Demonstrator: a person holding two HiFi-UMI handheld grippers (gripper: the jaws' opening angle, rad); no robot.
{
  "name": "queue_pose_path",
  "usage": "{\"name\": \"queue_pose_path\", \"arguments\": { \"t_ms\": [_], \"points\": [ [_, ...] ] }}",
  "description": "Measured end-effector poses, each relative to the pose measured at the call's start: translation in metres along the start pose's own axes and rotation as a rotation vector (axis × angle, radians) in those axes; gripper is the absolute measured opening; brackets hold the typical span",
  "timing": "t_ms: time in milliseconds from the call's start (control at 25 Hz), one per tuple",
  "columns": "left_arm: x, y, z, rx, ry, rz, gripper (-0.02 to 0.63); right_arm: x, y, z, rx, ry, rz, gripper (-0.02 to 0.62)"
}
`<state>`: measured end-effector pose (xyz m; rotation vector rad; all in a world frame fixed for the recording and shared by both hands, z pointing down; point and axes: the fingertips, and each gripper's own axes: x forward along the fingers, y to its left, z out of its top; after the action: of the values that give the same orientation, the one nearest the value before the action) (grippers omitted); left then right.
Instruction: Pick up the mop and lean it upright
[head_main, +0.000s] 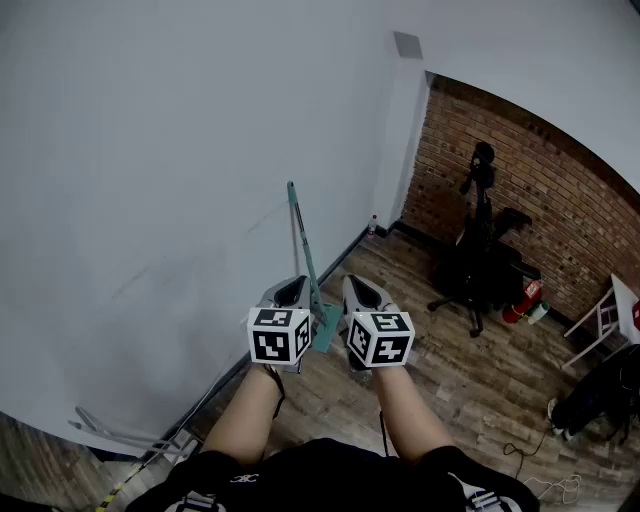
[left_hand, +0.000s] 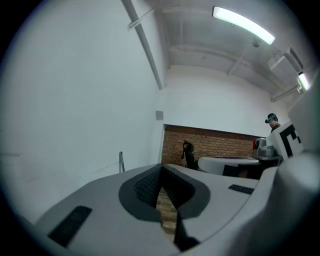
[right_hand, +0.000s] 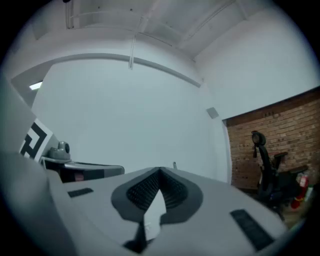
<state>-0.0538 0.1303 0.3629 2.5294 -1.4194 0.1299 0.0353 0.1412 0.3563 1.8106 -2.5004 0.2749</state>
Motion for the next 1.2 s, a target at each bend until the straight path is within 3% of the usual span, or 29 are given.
{"name": "queue_pose_path", "arguments": {
  "t_ms": [320,880,1200],
  "points": [
    [-0.009,0.023,-0.002,-0.001,0.0,-0.018,-0.003,0.013,0.03,-0.004,-0.003,-0.003,0.01,0.012],
    [-0.023,0.073,-0.036,-0.062,0.05,-0.112,-0.003,0.026,0.069,-0.039,-0.025,0.052,-0.068,0.014],
    [0.011,0.091,-0.04,-0.082,0.093,-0.1,-0.003,0.058,0.041,-0.035,0.012,0.057,-0.078,0.012]
  ]
}}
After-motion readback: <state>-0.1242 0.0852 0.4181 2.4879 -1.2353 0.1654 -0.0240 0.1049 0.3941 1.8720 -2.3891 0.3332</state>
